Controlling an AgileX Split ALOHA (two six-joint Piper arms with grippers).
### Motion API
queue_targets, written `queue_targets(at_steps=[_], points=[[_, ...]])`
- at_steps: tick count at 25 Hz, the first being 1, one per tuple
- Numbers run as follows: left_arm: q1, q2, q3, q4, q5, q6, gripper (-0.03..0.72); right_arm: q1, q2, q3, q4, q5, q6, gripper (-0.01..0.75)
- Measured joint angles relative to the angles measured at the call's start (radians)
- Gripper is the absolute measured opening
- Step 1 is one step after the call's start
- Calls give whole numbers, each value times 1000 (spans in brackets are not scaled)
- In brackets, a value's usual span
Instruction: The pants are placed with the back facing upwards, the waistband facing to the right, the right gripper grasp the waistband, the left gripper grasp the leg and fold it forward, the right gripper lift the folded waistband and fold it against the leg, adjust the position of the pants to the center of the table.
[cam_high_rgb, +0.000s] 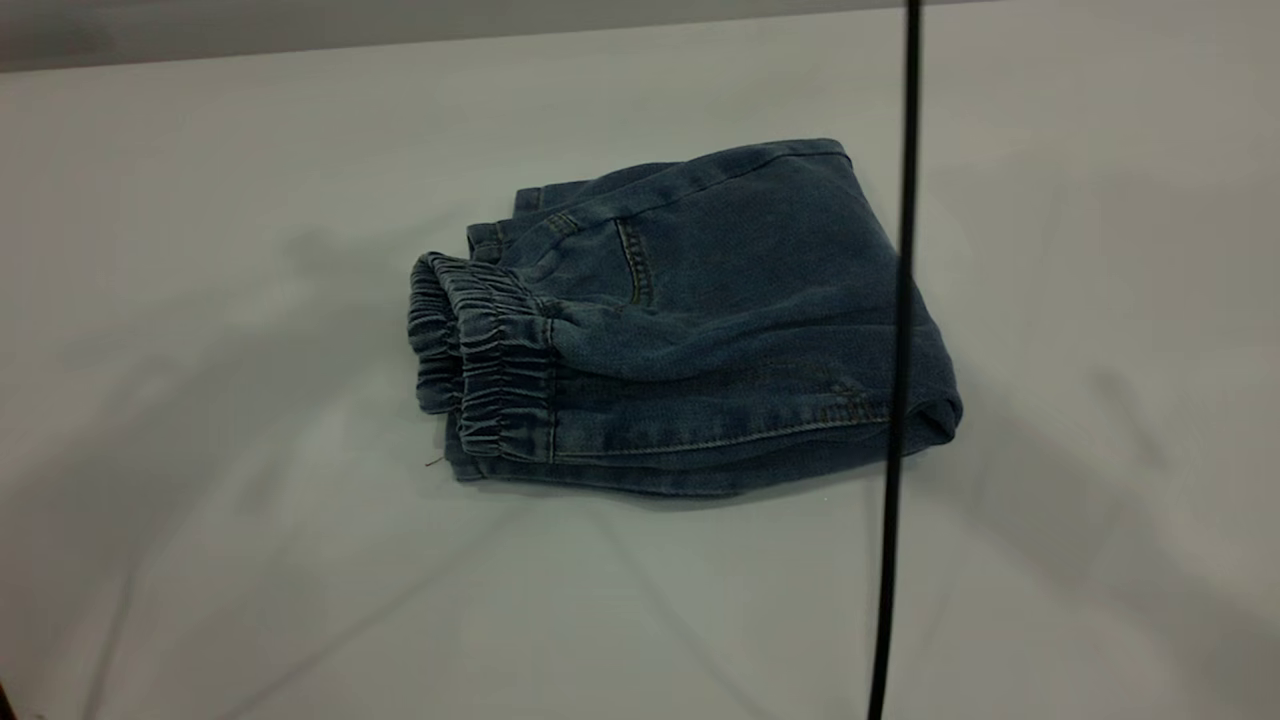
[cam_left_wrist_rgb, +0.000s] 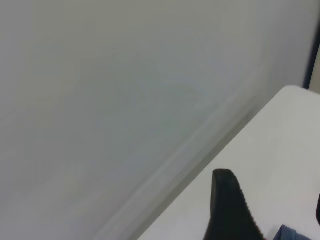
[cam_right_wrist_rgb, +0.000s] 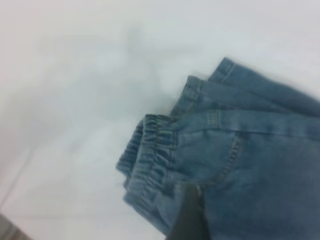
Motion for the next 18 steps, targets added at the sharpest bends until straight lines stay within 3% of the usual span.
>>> queue_targets(at_steps=[10, 18], points=[[0, -152, 0, 6, 82, 3, 383, 0, -299, 0, -19, 235, -89, 496], [0, -301, 0, 115, 198, -66, 383, 0, -540, 19, -19, 249, -88, 472]])
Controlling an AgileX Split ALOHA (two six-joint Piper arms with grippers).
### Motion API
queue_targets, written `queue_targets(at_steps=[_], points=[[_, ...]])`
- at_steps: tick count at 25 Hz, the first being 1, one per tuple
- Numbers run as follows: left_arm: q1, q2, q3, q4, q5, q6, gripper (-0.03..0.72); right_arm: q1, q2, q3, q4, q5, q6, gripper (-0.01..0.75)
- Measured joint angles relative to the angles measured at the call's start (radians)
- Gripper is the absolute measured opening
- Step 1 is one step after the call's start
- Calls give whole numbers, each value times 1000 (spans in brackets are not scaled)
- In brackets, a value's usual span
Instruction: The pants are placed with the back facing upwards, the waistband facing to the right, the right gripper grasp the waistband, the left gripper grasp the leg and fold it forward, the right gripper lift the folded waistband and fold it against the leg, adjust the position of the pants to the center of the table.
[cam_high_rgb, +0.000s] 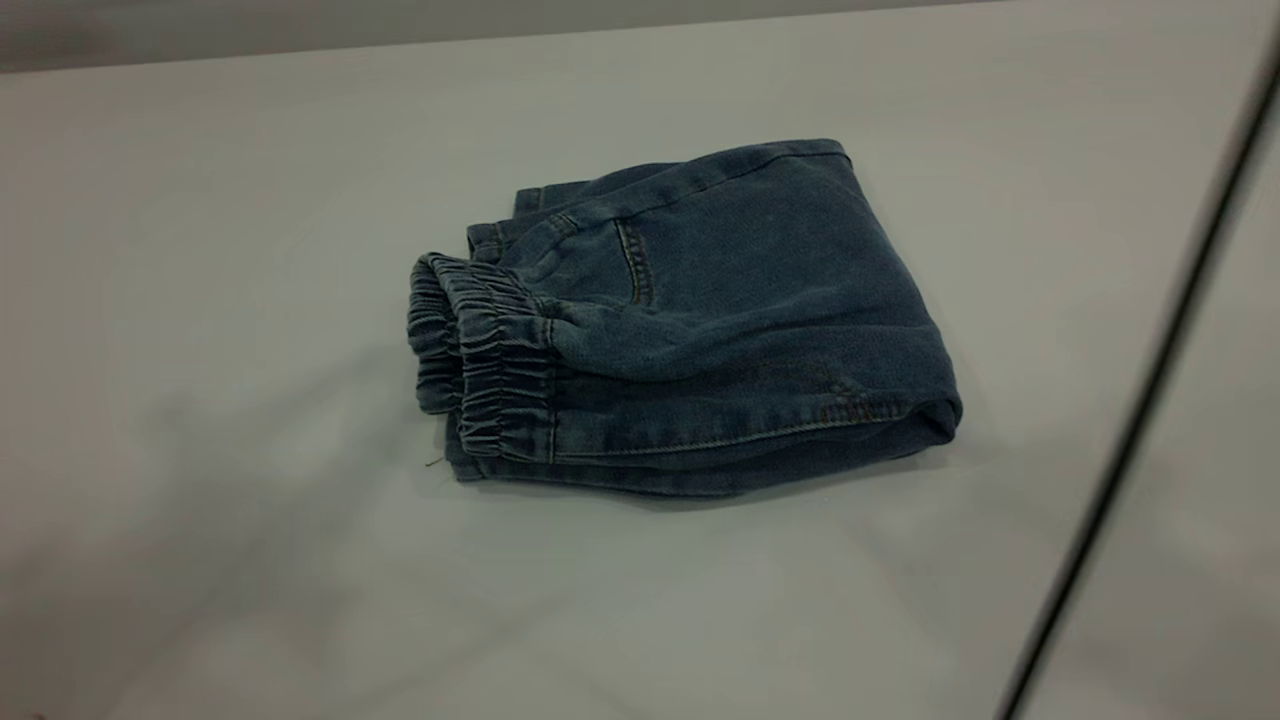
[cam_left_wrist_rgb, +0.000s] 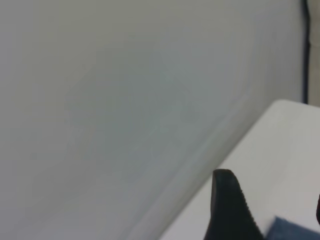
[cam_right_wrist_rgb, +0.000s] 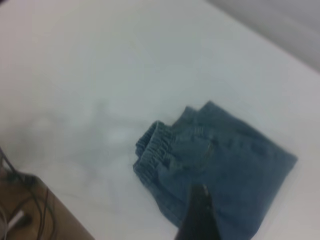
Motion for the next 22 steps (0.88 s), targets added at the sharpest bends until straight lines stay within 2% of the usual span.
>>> queue_targets(at_steps=[4, 9, 12, 16, 22], points=[[0, -42, 0, 60, 134, -72, 383, 0, -136, 65, 0, -2, 20, 472], [0, -46, 45, 103, 292, -134, 383, 0, -310, 233, -11, -2, 29, 472], [0, -65, 115, 98, 299, -182, 383, 0, -419, 364, -11, -5, 36, 472], [0, -102, 243, 97, 297, -195, 383, 0, -553, 557, -15, -85, 77, 471], [0, -185, 454, 95, 298, -206, 383, 0, -735, 840, -34, -97, 94, 471]])
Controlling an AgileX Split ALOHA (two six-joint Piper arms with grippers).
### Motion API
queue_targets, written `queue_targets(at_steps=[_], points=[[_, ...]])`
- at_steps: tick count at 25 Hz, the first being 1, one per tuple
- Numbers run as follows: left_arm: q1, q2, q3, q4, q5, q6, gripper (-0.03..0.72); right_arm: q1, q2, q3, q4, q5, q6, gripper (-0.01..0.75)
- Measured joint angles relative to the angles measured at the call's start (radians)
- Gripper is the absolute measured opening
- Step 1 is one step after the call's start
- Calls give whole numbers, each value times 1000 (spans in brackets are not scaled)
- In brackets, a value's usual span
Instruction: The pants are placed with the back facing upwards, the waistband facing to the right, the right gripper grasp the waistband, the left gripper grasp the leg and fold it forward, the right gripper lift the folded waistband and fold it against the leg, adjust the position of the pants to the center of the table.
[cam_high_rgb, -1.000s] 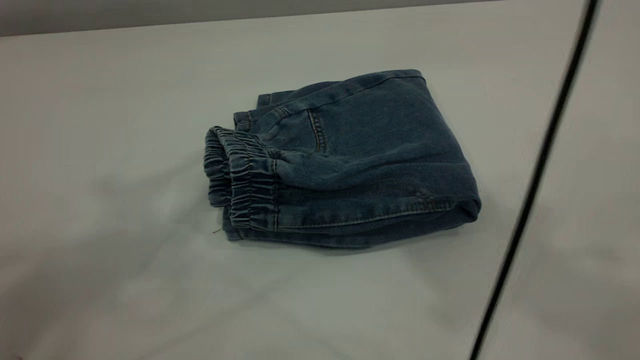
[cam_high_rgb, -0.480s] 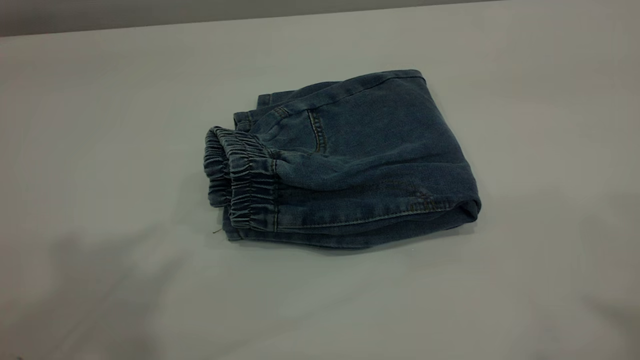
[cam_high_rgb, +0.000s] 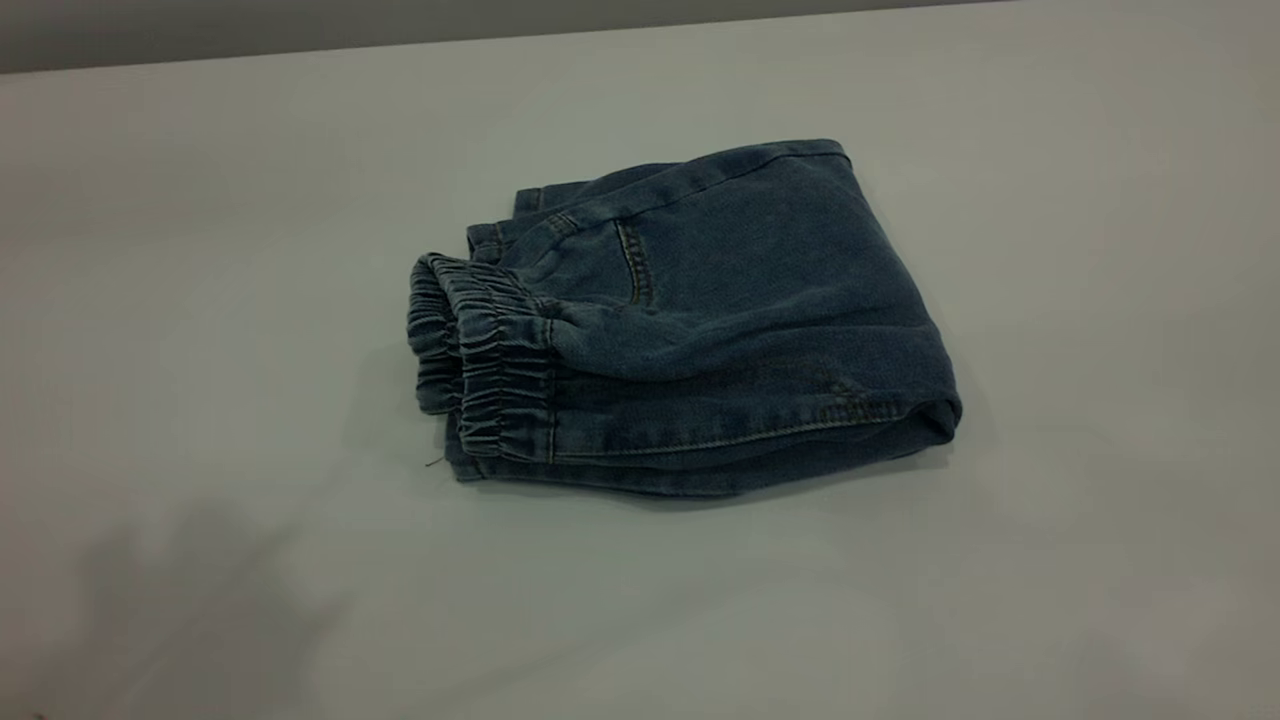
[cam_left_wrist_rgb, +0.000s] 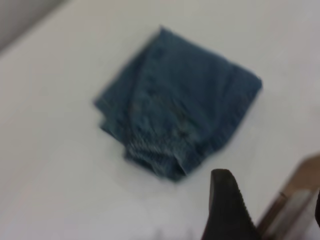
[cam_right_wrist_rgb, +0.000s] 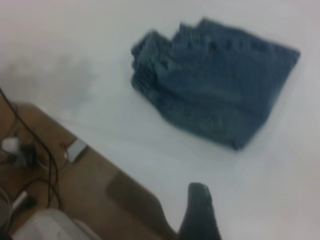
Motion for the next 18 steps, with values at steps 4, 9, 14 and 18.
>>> queue_targets(at_steps=[4, 9, 14, 18], points=[[0, -81, 131, -3, -1, -50, 383, 0, -116, 163, -4, -2, 11, 471], [0, -198, 265, -3, -2, -124, 383, 0, -244, 294, -4, -47, 23, 471], [0, -331, 392, 14, -42, -242, 383, 0, -300, 310, -8, -65, 23, 469], [0, -453, 501, 88, -50, -337, 383, 0, -299, 310, -11, -65, 23, 469]])
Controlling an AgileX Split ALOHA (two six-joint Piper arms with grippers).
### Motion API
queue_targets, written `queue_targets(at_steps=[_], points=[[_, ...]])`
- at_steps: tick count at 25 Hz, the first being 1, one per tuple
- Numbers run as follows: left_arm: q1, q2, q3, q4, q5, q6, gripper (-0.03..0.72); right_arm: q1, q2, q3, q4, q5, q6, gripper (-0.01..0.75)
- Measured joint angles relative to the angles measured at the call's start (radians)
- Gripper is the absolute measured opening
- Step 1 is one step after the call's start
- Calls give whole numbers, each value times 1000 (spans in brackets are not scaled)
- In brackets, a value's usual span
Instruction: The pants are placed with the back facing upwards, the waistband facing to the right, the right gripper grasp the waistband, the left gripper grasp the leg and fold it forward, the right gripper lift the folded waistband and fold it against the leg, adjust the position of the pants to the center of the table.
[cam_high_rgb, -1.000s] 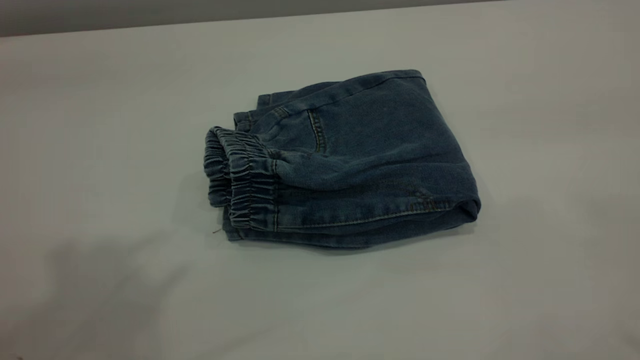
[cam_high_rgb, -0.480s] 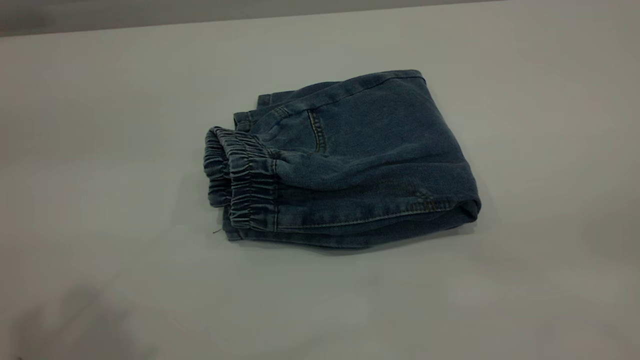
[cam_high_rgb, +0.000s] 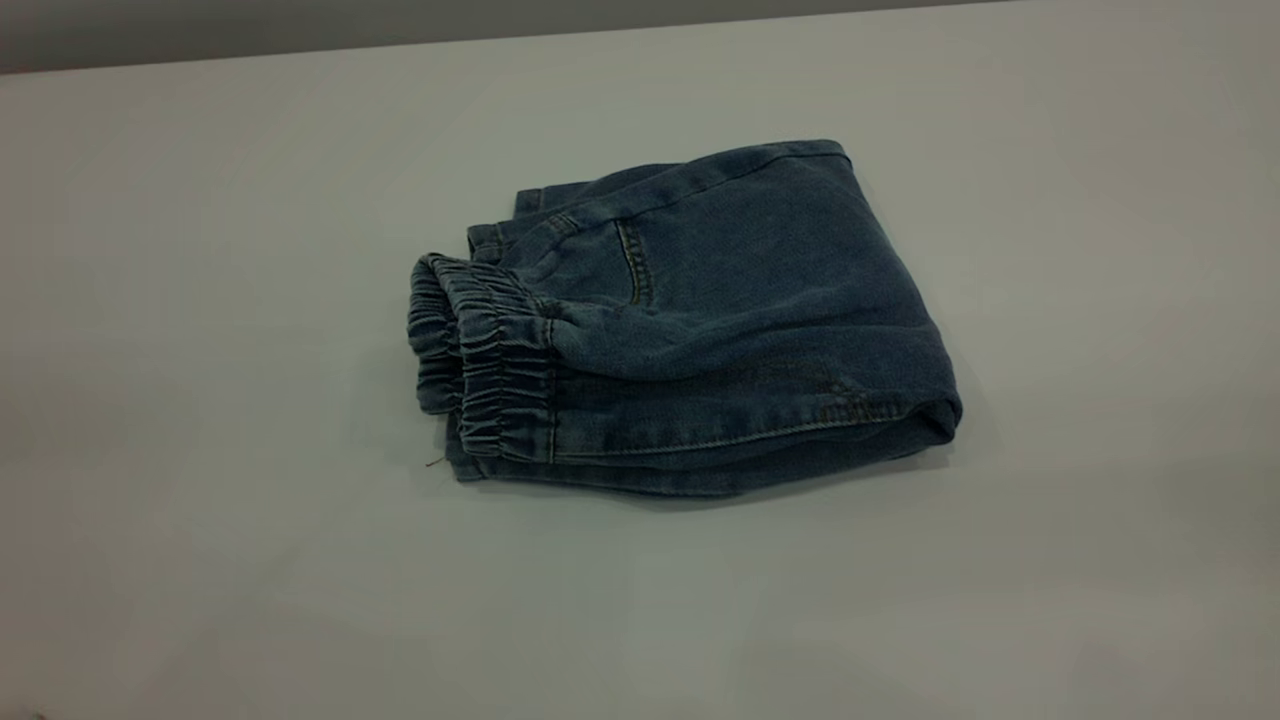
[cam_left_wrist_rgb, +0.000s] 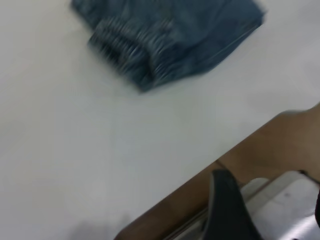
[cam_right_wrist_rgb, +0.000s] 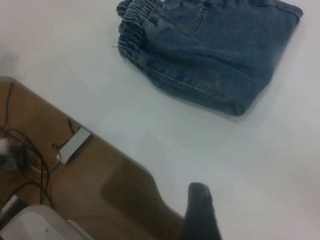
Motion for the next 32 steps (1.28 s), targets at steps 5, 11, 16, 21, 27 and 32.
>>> queue_targets(at_steps=[5, 11, 16, 21, 27, 32], points=[[0, -161, 97, 180, -64, -160, 383, 0, 1, -1, 7, 1, 0, 468], [0, -357, 133, 346, -80, -304, 383, 0, 1, -1, 7, 1, 0, 468], [0, -488, 177, 356, -72, -295, 383, 0, 1, -1, 7, 1, 0, 468], [0, -544, 179, 356, -93, -295, 383, -21, -8, -1, 8, 1, 0, 468], [0, -543, 179, 356, -92, -295, 383, -267, -8, -1, 27, 1, 1, 468], [0, -543, 179, 356, -91, -295, 383, -524, -39, -1, 26, 1, 0, 468]])
